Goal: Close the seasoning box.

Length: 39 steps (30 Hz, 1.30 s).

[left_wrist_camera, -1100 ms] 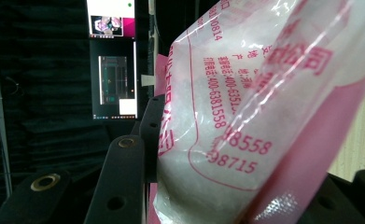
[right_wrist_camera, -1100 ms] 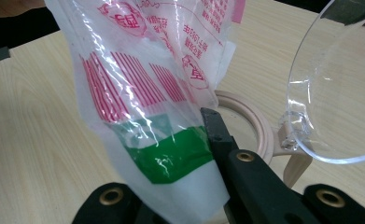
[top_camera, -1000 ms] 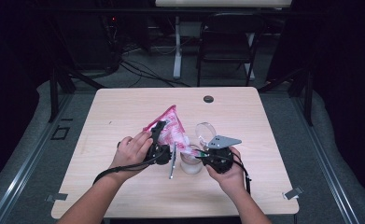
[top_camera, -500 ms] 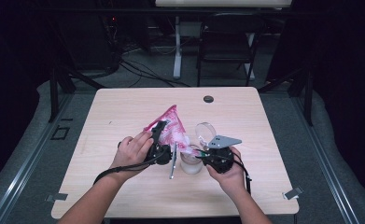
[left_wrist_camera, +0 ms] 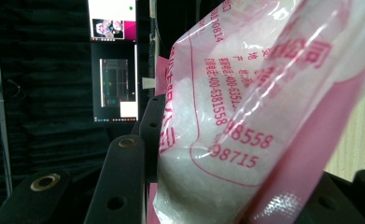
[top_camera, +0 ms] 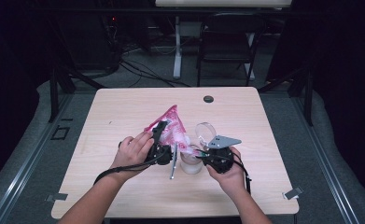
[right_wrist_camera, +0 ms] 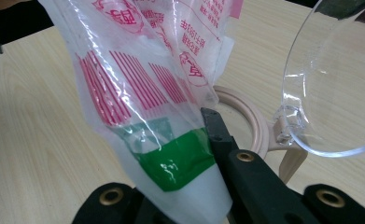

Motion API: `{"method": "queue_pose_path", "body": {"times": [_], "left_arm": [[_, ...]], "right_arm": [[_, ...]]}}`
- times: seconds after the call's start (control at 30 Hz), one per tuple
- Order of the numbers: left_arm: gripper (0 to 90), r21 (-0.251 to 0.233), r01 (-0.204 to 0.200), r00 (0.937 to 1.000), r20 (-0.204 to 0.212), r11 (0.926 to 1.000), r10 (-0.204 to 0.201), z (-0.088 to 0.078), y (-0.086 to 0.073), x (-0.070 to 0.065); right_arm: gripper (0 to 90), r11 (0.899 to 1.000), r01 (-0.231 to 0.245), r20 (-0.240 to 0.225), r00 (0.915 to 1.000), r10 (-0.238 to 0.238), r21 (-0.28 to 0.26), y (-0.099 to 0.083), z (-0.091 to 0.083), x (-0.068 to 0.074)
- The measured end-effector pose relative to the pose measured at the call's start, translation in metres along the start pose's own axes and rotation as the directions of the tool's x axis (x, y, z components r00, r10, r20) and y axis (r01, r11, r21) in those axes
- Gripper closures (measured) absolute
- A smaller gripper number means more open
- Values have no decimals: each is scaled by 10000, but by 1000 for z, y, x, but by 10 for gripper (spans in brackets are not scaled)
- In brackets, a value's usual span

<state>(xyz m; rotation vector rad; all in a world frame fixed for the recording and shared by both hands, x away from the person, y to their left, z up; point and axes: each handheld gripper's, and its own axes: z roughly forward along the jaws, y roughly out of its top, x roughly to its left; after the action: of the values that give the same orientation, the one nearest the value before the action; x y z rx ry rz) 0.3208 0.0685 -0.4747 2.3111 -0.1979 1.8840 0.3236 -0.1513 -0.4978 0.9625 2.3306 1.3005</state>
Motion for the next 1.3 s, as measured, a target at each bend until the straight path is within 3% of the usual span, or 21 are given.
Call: {"method": "queue_pose_path", "body": {"times": [1.3], "left_arm": [[638, -132, -163, 9997, -171, 9998, 161, -2, 3, 5]], "right_arm": [[900, 10000, -54, -6, 10000, 54, -3, 0, -2, -2]]}}
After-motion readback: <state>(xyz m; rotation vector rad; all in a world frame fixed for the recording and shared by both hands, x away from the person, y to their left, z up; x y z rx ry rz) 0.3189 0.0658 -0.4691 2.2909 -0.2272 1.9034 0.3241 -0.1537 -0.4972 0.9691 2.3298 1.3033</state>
